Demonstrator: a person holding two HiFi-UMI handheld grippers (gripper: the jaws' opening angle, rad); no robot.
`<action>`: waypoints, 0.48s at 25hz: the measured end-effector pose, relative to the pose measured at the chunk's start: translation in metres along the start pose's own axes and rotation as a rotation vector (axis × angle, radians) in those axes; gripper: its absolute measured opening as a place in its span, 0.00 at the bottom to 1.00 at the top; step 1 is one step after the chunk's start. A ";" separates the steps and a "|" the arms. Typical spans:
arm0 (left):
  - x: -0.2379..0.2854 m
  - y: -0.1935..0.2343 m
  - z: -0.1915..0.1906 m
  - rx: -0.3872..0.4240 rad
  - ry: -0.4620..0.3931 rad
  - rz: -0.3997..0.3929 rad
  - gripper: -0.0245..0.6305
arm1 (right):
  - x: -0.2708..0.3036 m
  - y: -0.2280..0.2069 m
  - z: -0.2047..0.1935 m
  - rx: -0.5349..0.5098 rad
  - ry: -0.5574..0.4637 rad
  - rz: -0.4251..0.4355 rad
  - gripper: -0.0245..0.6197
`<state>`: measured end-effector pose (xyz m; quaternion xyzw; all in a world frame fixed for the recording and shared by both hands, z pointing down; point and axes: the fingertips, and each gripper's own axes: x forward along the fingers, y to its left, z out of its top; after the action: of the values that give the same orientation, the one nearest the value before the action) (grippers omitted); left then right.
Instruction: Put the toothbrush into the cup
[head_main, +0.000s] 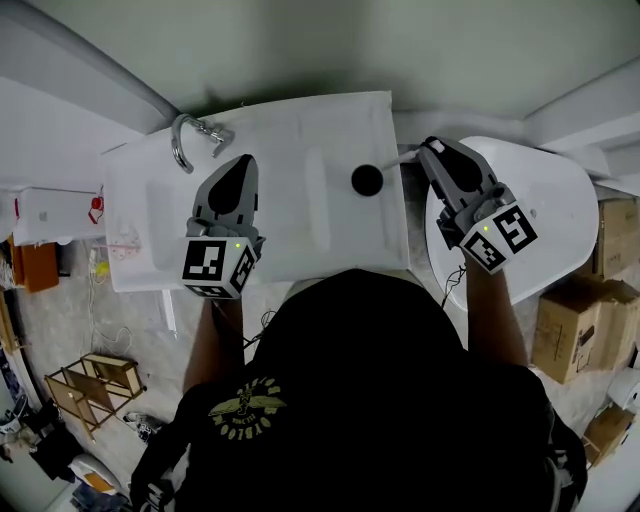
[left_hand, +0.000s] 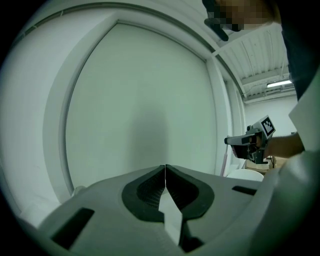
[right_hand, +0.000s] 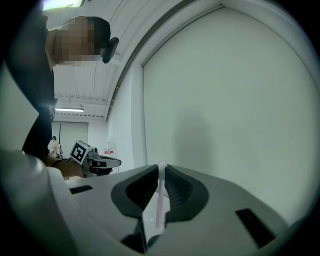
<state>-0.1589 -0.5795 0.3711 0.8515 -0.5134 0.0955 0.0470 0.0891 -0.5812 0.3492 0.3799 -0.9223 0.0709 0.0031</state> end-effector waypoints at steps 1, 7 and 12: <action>0.001 -0.004 -0.001 0.002 0.003 0.004 0.06 | 0.000 -0.002 -0.001 0.001 0.002 0.010 0.11; 0.006 -0.018 -0.017 -0.001 0.033 0.033 0.06 | 0.006 -0.009 -0.019 0.019 0.035 0.069 0.11; 0.006 -0.023 -0.032 -0.009 0.068 0.059 0.06 | 0.015 -0.009 -0.037 0.029 0.069 0.109 0.11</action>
<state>-0.1396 -0.5680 0.4040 0.8322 -0.5366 0.1234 0.0651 0.0831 -0.5931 0.3882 0.3264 -0.9398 0.0976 0.0257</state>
